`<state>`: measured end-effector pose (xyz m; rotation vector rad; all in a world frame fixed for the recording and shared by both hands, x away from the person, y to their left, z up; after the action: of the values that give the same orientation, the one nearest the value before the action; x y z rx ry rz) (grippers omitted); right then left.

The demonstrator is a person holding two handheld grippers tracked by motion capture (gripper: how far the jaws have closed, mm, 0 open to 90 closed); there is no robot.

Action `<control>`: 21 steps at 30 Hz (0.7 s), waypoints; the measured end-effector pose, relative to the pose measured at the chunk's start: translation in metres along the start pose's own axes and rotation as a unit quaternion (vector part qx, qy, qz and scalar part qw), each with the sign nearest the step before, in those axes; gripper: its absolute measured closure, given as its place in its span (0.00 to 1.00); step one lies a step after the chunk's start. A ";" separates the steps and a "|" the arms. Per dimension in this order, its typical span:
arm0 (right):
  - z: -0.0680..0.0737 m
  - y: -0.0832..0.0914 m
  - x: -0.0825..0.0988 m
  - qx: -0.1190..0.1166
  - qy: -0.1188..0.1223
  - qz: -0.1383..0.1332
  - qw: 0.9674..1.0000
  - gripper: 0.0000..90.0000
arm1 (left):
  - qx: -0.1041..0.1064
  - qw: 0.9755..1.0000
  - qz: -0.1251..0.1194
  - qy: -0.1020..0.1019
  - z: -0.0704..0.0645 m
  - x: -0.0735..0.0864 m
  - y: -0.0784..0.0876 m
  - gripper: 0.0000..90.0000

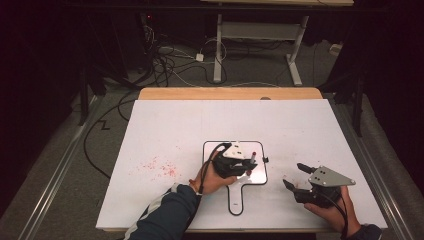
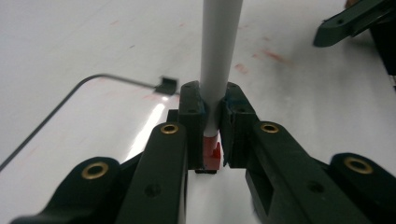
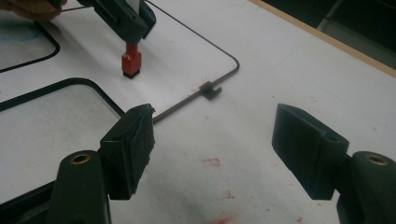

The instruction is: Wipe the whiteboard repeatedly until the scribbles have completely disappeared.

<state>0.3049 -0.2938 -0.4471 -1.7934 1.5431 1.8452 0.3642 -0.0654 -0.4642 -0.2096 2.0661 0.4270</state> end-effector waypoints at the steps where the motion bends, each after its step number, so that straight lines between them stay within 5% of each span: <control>1: -0.001 0.001 0.000 0.000 -0.001 0.001 1.000 0.34 | 0.006 1.000 0.005 -0.005 -0.004 0.002 -0.003 0.88; 4: -0.002 0.002 0.001 0.002 -0.002 -0.001 1.000 0.34 | 0.012 1.000 0.015 -0.016 -0.013 0.005 -0.006 0.88; 9: -0.002 0.004 0.002 0.005 -0.002 -0.002 1.000 0.34 | -0.003 1.000 0.013 -0.011 -0.005 0.002 0.004 0.88; 21: 0.000 0.003 0.000 0.006 -0.001 -0.002 1.000 0.34 | -0.049 0.999 0.014 -0.003 0.014 0.008 0.069 0.88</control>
<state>0.3027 -0.2959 -0.4454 -1.7869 1.5451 1.8325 0.3501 0.0038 -0.4626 -0.2389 2.0452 0.5460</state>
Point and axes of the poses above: each handheld gripper's, and its own axes: y roughly backward along the jaws, x roughly out of its underside, z roughly to its left, the point moved 1 cm from there along -y, roughly forward along the jaws, and after that the axes turned 2 degrees about z, right-handed, at the moved point
